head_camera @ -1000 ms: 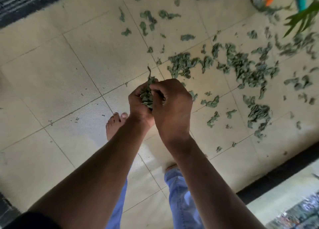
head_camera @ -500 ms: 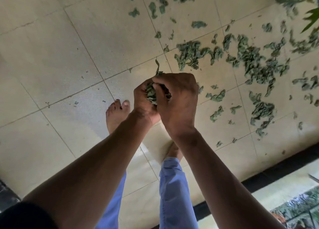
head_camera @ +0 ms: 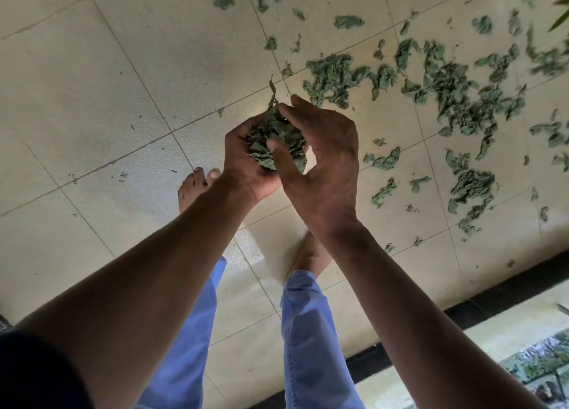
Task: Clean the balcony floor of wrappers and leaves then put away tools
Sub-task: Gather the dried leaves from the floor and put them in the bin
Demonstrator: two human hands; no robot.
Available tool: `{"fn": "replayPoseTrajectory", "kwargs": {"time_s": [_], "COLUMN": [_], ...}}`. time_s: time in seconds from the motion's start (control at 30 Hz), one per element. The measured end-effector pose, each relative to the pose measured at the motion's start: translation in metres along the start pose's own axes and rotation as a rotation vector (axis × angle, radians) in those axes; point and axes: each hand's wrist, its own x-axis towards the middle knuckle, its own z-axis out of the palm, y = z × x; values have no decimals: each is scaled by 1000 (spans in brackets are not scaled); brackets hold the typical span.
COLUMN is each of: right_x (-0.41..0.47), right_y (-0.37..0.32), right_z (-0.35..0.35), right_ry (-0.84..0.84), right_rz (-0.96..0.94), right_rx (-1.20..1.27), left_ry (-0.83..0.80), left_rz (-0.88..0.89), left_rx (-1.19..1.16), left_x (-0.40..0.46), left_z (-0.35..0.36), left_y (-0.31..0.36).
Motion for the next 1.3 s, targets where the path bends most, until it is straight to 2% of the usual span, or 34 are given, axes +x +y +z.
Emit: {"fn": "replayPoseTrajectory", "kwargs": {"time_s": [0.13,0.33,0.4,0.5,0.57,0.7,0.83,0.93,1.1,1.3], "right_x": [2,7,5,0,-5,-11,-11,-10,-9,-3], "right_y": [10,79,128,195,221,240,239,236,239,250], "right_z": [-15,-22,-9,22,41,73,98,104,96,88], "right_ry": [39,91,-13,-326,-471,-506,-450,-441,-623,-711], "right_rz": [-6,184,279,385,460,532,476,331,86,-97], "right_rx": [55,43,-74,-282,-325,-418,-493,-563,-663,-761], "left_ry": [-33,-109,-132,-146,-135,-104,-109,-100,-84,-76], "left_rz": [-14,-12,-11,-21,-20,-25,-54,-65,-74,-77], "left_rx": [-172,-255,-259,-239,-227,-209,-172,-179,-197,-197], "left_x": [15,46,57,80,93,108,115,117,117,120], "left_z": [-3,-6,-9,-20,-28,-42,-52,-54,-52,-44], "left_y": [-3,-18,-23,-26,-26,-29,-36,-39,-45,-51]}}
